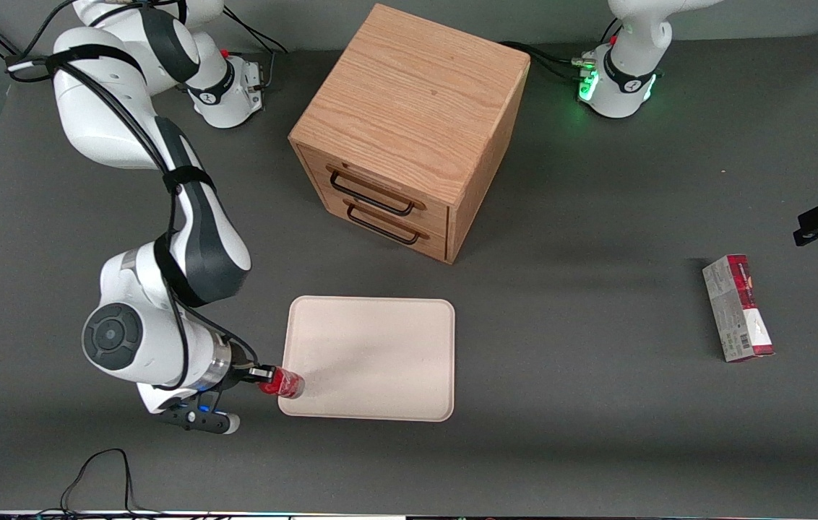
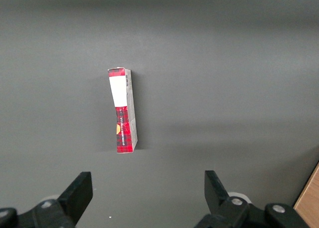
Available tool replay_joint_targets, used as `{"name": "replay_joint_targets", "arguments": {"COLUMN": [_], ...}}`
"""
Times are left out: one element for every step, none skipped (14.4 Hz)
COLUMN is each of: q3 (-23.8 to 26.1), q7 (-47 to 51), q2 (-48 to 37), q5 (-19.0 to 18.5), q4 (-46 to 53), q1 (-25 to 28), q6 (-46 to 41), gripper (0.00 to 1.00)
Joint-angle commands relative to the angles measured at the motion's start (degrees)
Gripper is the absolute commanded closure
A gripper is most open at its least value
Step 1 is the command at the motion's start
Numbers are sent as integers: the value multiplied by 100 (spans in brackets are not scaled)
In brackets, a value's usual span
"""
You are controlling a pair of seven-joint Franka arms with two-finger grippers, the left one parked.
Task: Place coke bottle on tray
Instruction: 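Carry the bottle over the white tray and lower it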
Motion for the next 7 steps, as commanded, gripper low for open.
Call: {"name": "replay_joint_targets", "arguments": {"q3": [-13, -13, -13, -13, -4, -13, -13], "q7": [251, 251, 251, 251, 260, 260, 269], "q2": [169, 169, 169, 169, 169, 195, 239], "q5": [-175, -184, -202, -289, -316, -325, -325], "q4": [221, 177, 115, 54, 45, 45, 45], "q1": [103, 103, 103, 103, 121, 138, 139], "q6": [53, 88, 114, 115, 123, 123, 132], "gripper": [100, 100, 100, 100, 100, 77, 28]}}
